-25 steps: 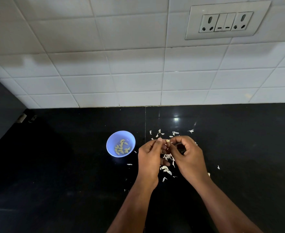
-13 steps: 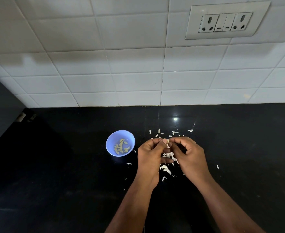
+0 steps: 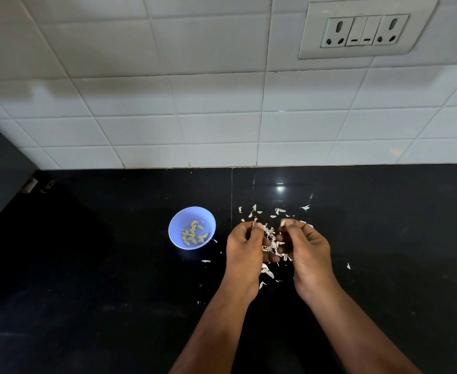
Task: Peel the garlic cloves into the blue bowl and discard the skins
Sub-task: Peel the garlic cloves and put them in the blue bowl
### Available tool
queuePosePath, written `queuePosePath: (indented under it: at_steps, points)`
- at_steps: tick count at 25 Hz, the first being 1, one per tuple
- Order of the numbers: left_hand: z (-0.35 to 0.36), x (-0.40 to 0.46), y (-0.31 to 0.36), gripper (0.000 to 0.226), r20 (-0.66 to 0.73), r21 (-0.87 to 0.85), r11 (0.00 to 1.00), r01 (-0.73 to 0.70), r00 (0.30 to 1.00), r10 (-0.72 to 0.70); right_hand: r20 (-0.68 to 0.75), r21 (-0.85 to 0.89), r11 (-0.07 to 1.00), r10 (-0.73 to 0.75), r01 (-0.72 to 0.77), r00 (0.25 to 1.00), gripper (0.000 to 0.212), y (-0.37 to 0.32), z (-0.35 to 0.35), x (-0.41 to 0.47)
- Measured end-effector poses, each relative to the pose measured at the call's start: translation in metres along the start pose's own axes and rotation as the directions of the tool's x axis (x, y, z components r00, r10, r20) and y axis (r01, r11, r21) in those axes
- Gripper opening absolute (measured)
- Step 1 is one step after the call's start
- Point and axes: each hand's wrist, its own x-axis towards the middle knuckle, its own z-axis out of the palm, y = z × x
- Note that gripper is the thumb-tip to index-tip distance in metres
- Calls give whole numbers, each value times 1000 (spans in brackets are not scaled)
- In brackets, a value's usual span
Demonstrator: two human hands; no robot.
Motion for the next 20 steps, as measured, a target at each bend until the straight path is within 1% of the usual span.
queuePosePath:
  at_steps: [2,5,7,8,9,10,11,12,13,15,17,20]
  points:
    - [-4,2,1,17,1,23,999,41,999,-41,14,-21,999,-31,31,999,13,-5,-4,1]
    - [-7,-1,3,25,40,94,992,90,995,-94,104,-83,994,-58,67,993,10,-10,-7,-2]
    - [-8,-2,1,28,39,221,974,47,998,-57,125,-102,992,-56,69,991,12,-10,-7,-3]
    - [-9,-1,-1,27,37,292,956,5,999,-17,130,-100,993,-53,66,990,13,-9,-8,-3]
    - [-11,2,-5,23,26,360,932,-44,999,37,134,-92,994,-47,60,990,14,-10,-8,-4]
    - [-13,2,-5,11,22,391,916,-89,996,87,135,-83,995,-42,53,990,14,-11,-9,-4]
    - [-14,1,-5,7,34,393,911,-124,992,120,135,-70,997,-34,44,990,14,-12,-10,-3]
    - [-15,1,-5,21,49,379,914,-147,989,139,136,-55,998,-27,35,990,13,-12,-10,-2]
    - [-15,0,-4,25,70,326,933,-154,988,139,139,-42,999,-17,23,990,12,-13,-11,-2]
    - [-12,-4,1,14,119,223,965,-138,986,113,159,-37,999,-5,11,987,10,-13,-12,-1]
    - [-12,-7,2,5,128,183,971,-151,983,128,202,-57,998,4,7,979,8,-13,-12,-2]
    - [-15,-6,0,4,125,167,973,-157,983,137,266,-92,995,50,-26,963,6,-15,-14,-2]
